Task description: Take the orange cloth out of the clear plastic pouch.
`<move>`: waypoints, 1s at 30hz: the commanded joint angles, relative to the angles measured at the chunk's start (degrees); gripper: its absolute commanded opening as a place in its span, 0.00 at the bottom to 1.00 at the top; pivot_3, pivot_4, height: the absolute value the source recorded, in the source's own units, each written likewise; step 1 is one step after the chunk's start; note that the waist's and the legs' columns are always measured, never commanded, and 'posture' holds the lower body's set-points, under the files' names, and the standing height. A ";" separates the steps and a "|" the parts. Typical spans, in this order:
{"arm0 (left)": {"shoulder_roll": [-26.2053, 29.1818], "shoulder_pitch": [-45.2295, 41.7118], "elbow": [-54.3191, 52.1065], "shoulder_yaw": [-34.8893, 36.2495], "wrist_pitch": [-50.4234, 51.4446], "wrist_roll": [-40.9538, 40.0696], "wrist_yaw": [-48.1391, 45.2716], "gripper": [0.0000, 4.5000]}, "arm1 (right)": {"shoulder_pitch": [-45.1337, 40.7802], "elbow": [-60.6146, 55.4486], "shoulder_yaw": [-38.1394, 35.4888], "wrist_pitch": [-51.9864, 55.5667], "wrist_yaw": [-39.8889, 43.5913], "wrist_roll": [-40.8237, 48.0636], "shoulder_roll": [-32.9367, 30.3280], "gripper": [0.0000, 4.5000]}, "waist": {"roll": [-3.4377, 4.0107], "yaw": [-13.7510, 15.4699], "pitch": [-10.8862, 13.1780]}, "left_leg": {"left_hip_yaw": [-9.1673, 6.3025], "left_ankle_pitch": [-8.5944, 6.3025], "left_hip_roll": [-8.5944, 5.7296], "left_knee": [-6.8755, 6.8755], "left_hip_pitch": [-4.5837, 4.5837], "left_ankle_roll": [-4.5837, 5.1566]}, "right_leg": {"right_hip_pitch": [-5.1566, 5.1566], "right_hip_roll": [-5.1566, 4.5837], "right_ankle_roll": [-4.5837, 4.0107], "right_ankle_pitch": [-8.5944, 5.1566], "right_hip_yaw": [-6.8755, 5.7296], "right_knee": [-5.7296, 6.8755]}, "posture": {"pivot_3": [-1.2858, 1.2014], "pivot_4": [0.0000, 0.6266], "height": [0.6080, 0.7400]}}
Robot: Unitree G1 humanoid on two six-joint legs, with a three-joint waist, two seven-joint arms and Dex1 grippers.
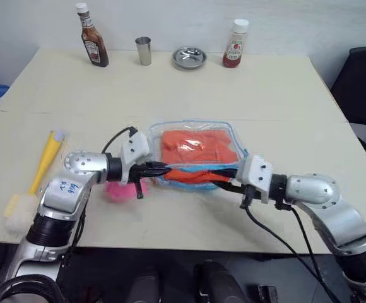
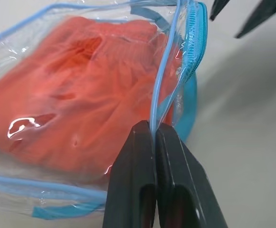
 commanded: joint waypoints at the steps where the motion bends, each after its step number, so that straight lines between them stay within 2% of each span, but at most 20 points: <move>1: -0.24 0.17 -2.80 -0.40 -0.73 -0.29 0.91 0.00 | -2.10 3.46 3.00 -7.96 -1.19 -7.54 0.65 0.19 | 0.00 0.13 0.00 | 0.00 0.00 0.00 0.01 0.00 0.00 | 0.00 0.00 0.00 0.00 0.00 0.00 | 0.52 0.24 1.00; 5: -0.45 -0.01 -1.99 -1.07 -1.57 -0.06 1.60 0.00 | -3.57 9.35 6.13 -17.15 -0.69 -13.90 0.65 0.19 | 0.00 0.28 0.00 | 0.01 -0.01 -0.05 0.04 -0.01 0.01 | 0.02 -0.04 0.00 0.00 0.00 -0.03 | 0.52 0.24 1.00; 6: -0.45 -0.09 -1.81 -1.13 -1.74 -0.06 1.67 0.00 | -3.92 10.51 6.43 -18.45 -0.70 -14.71 0.97 0.23 | 0.00 0.26 0.00 | 0.00 -0.01 -0.04 0.04 -0.03 0.01 | 0.02 -0.04 0.00 0.00 -0.01 -0.02 | 0.52 0.24 1.00; 10: -0.39 -0.29 -1.30 -1.50 -2.67 0.13 1.72 0.00 | -5.17 13.74 7.08 -21.87 -2.12 -17.89 3.08 0.44 | 0.00 0.10 0.00 | 0.01 -0.01 -0.03 0.05 -0.02 0.01 | 0.02 -0.02 0.00 0.00 0.00 -0.01 | 0.52 0.24 1.00; 11: -0.40 -0.32 -1.27 -1.62 -2.85 0.16 1.70 0.00 | -5.51 14.49 7.42 -22.45 -2.68 -18.92 3.88 0.53 | 0.00 0.01 0.00 | 0.01 0.00 -0.01 0.05 -0.01 0.01 | 0.01 -0.01 0.00 0.00 -0.01 -0.01 | 0.52 0.24 1.00; 13: -0.44 -0.33 -1.24 -1.79 -3.12 0.14 1.61 0.00 | -5.94 15.70 7.94 -23.53 -3.33 -20.70 5.03 0.66 | 0.00 -0.04 0.00 | 0.01 0.00 0.01 0.04 0.00 0.00 | 0.01 0.02 0.00 0.00 0.00 0.00 | 0.52 0.24 1.00; 21: -0.77 -0.79 -1.13 -1.80 -3.94 -0.09 1.53 0.00 | -7.28 21.62 9.42 -28.92 -5.88 -28.46 5.92 0.66 | 0.00 0.08 0.00 | 0.01 0.00 -0.02 0.05 0.00 0.00 | 0.02 -0.02 0.00 0.00 -0.01 0.02 | 0.52 0.24 1.00; 30: -0.85 -0.96 -0.89 -1.98 -4.93 0.07 1.34 0.00 | -9.29 26.06 10.70 -29.65 -5.17 -31.26 6.78 0.66 | 0.00 0.02 0.00 | 0.01 0.00 -0.01 0.06 0.02 -0.01 | 0.03 -0.01 0.00 0.00 -0.01 0.03 | 0.52 0.24 1.00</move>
